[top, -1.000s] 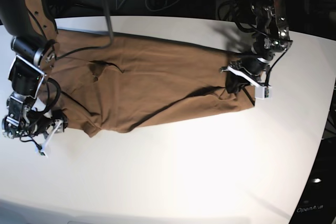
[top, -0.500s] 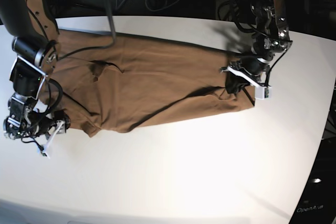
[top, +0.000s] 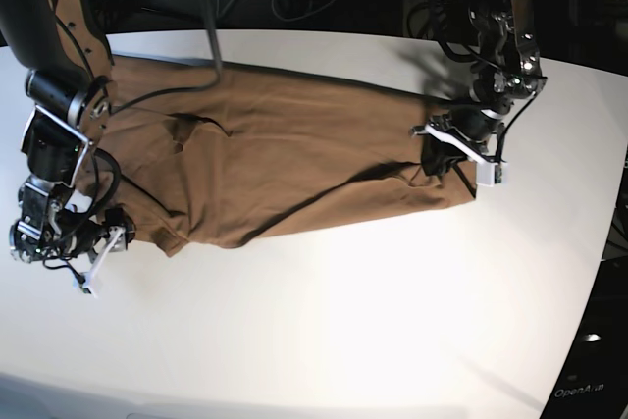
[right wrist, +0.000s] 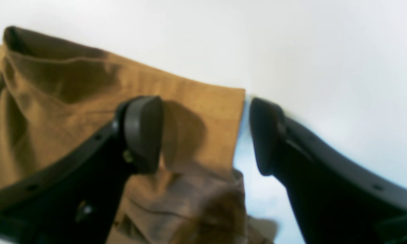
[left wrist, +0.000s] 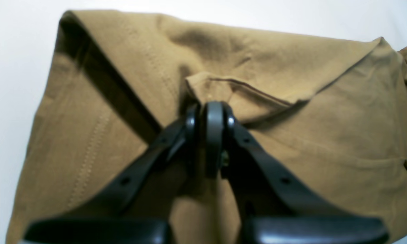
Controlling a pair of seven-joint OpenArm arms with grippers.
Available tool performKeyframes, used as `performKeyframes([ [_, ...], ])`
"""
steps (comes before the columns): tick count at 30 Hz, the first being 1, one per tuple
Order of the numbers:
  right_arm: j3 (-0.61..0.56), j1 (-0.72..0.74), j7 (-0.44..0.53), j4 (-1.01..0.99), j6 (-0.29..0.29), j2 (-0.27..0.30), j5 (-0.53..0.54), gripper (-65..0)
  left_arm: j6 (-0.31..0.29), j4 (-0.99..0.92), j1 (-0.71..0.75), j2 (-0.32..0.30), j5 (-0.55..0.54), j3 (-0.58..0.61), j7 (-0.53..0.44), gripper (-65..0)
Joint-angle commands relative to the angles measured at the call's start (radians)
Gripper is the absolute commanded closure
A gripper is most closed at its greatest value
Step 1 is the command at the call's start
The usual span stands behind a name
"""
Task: Fold the T-shirt properly
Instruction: 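Reposition the open right gripper over the shirt's hem end, then grasp the hem end with the right gripper and pull away from left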
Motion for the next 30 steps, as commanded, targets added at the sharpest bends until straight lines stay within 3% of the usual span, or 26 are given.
performKeyframes([
  [1, 0.002, 0.027, 0.002, 0.012, 0.003, 0.013, 0.011, -39.9, -0.006, 0.016, -0.01, -0.003, -0.005, -0.002, -0.01, -3.2],
  [3, 0.002, 0.025, -0.004, 0.012, 0.003, 0.013, 0.011, -38.3, -0.006, 0.016, -0.01, -0.003, -0.005, -0.002, -0.01, -3.2],
  [5, 0.013, 0.025, -0.004, 0.012, 0.003, 0.013, 0.011, -32.1, -0.006, 0.016, -0.01, -0.003, -0.005, -0.002, -0.01, -3.2],
  [10, 0.059, 0.014, -0.027, 0.012, 0.003, 0.013, 0.008, -2.2, -0.006, 0.016, -0.01, -0.002, -0.005, -0.002, -0.01, -3.2],
  [11, 0.059, 0.014, -0.036, 0.012, 0.003, 0.013, 0.008, 0.0, -0.006, 0.016, -0.009, -0.002, -0.005, -0.002, -0.01, -3.2],
  [24, 0.059, -0.01, -0.025, 0.025, 0.003, 0.013, 0.011, -1.0, -0.006, 0.016, -0.001, -0.003, -0.007, -0.002, -0.01, -3.2],
  [30, 0.057, -0.101, 0.007, 0.241, 0.003, -0.024, 0.011, -1.0, -0.006, 0.016, 0.0, -0.008, -0.007, -0.002, -0.005, -3.2],
])
